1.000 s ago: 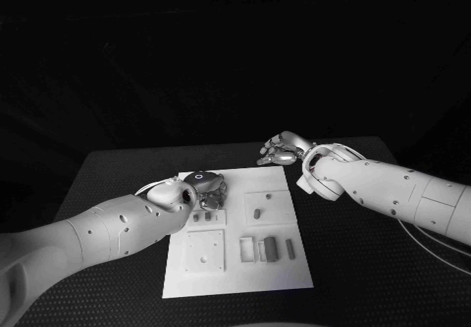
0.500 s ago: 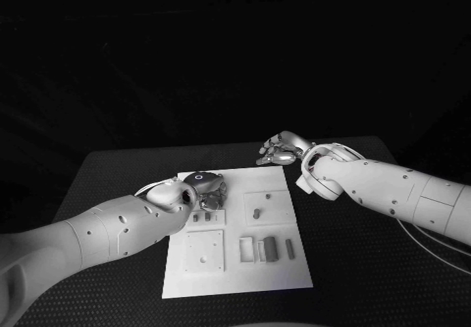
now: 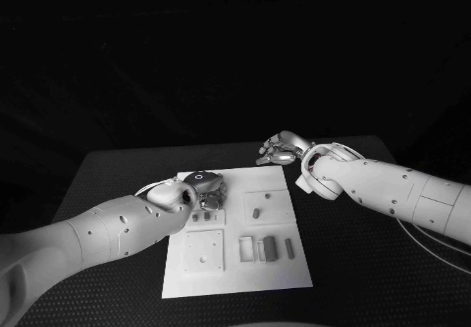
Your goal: Assemble the parts on the task board
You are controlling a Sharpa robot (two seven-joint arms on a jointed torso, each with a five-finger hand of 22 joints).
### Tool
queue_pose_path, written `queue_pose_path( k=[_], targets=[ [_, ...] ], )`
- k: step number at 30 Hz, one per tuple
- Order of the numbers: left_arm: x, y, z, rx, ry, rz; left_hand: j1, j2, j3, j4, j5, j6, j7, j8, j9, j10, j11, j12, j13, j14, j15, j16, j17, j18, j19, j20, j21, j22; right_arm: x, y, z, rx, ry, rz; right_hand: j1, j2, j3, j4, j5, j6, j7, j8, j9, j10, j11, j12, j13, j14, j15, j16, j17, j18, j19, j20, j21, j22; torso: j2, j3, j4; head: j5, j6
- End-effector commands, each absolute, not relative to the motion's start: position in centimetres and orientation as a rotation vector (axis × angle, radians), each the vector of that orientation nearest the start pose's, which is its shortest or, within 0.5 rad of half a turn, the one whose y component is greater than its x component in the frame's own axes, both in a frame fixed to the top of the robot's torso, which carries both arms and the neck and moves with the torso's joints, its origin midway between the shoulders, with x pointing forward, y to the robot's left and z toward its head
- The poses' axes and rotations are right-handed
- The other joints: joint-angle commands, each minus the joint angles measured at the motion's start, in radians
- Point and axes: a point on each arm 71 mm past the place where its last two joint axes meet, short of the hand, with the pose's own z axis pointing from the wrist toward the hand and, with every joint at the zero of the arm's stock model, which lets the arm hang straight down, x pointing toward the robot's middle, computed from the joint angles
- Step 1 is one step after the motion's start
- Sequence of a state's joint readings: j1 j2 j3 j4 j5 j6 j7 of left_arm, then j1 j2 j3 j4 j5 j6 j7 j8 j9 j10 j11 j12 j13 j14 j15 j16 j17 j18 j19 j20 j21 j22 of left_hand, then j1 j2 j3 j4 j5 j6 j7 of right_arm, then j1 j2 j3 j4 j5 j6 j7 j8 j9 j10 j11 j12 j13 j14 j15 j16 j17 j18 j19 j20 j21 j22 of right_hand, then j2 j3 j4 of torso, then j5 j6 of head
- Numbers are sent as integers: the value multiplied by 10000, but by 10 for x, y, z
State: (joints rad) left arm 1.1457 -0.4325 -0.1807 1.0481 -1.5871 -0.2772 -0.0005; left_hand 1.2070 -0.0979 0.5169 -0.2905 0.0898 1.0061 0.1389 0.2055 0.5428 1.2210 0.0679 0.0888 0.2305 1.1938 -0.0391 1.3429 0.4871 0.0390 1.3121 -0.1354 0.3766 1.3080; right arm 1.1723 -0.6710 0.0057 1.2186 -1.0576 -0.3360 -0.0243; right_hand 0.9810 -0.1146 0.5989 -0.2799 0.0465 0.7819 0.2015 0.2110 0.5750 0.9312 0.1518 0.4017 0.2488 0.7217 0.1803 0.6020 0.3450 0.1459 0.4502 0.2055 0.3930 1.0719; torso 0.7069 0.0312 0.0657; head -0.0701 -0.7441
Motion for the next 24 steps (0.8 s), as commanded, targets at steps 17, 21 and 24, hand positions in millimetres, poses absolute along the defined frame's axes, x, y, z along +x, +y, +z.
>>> queue_pose_path(
  k=[17, 21, 24],
  targets=[
    [511, 114, -297, 4705, 18330, -5754, -1, 470, 231, 8, -19, 575, -229, 375, 27, 679, -201, 146, 167, 405, -262, 43, -46, 760, 271, -189, 216, 224, 540, -205, -204, 2803, 16970, 7842, 79, 23, -68, 22, 17, -83, 137, 33, -13, 79, 8, -55, -32, 70, 41, -74, 17, -136, -100, -2, -38, 17, -10, -3, 4, -3, -31],
    [511, 115, -296, 4566, 18203, -5792, 20, 528, 372, 13, -220, 671, -263, 438, 45, 800, -258, 160, 208, 472, -318, 12, -67, 737, 308, -230, 233, 213, 540, -205, -204, 2807, 16964, 7839, 79, 26, -68, 23, 17, -82, 136, 35, -14, 81, 8, -57, -37, 71, 42, -78, 19, -136, -100, -2, -40, 19, -8, -6, 5, 5, -22],
    [512, 117, -296, 4469, 18131, -5832, 10, 544, 417, 14, -240, 697, -272, 457, 51, 842, -276, 164, 224, 494, -336, 3, -73, 728, 324, -245, 238, 210, 540, -205, -204, 2808, 16962, 7837, 81, 27, -68, 23, 17, -82, 135, 36, -15, 83, 8, -58, -40, 72, 42, -82, 20, -136, -101, -2, -41, 20, -12, -7, 3, 14, -9]
  ],
)
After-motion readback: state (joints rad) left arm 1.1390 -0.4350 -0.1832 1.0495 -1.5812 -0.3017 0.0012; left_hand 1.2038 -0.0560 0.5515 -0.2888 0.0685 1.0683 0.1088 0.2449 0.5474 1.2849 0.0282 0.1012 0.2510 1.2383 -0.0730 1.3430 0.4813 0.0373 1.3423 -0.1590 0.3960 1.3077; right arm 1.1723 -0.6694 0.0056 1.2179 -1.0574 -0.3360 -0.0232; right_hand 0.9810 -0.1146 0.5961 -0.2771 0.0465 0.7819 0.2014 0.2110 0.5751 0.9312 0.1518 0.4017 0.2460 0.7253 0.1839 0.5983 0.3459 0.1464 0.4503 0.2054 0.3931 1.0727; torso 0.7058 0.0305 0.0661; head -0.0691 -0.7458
